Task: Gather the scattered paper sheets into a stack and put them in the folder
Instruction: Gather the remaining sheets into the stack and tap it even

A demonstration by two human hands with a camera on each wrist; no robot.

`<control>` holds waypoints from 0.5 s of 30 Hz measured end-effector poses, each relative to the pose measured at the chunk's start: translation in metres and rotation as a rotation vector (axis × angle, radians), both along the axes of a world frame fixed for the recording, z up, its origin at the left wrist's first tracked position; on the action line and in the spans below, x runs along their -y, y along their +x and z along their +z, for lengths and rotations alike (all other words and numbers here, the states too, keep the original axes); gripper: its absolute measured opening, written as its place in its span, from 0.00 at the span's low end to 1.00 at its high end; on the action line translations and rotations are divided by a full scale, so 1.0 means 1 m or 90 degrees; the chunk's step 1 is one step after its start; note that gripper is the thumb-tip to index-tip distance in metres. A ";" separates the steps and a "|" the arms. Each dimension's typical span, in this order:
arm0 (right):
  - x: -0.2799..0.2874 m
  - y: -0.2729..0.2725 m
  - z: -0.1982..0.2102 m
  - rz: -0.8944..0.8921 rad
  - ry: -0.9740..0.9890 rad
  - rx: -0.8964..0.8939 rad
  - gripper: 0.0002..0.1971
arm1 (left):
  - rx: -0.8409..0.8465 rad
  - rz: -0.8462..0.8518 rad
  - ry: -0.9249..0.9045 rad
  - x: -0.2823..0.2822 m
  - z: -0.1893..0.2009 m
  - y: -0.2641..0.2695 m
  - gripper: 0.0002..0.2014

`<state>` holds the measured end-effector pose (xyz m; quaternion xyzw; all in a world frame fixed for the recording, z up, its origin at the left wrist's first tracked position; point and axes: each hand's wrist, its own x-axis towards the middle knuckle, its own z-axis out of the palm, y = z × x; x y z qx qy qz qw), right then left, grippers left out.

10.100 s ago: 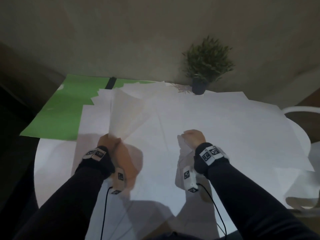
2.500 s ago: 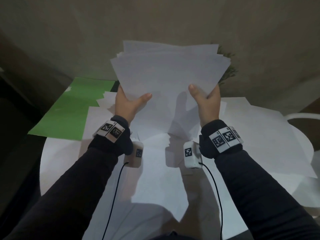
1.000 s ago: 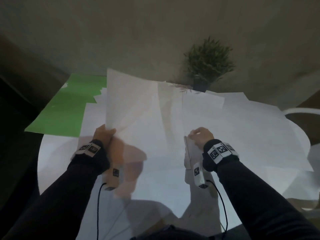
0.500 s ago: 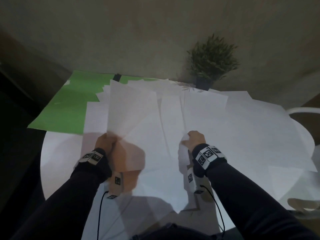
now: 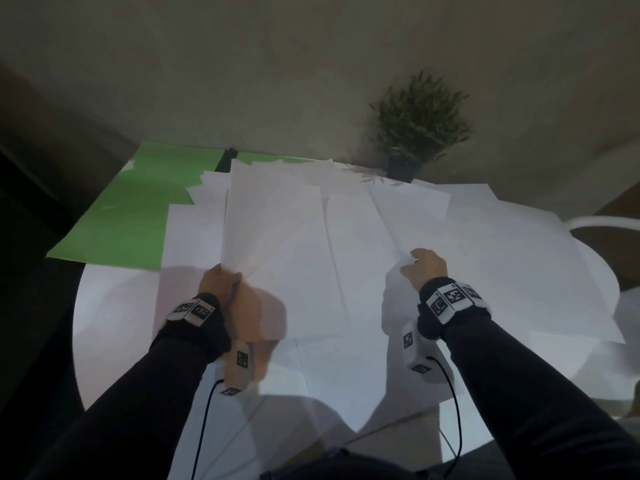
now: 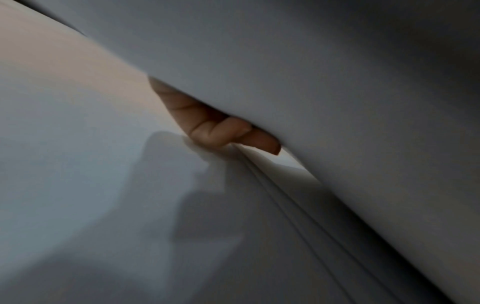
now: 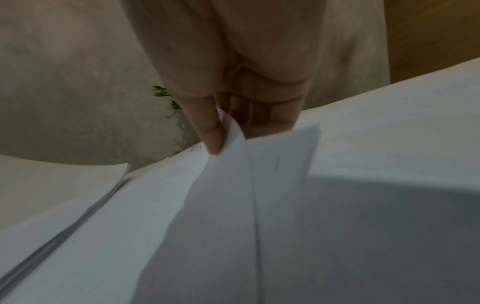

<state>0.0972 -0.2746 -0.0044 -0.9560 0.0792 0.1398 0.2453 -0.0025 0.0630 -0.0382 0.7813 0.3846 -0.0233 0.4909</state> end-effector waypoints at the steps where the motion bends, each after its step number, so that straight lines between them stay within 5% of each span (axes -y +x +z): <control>1: -0.001 -0.003 -0.003 -0.009 0.024 0.015 0.15 | -0.010 -0.014 0.016 0.001 -0.001 0.000 0.16; 5: -0.007 -0.009 -0.007 -0.039 0.103 0.018 0.16 | -0.043 -0.042 0.054 0.002 -0.002 -0.001 0.19; 15: -0.010 -0.003 0.002 0.039 -0.022 -0.017 0.17 | -0.041 -0.053 0.053 0.007 0.003 -0.001 0.17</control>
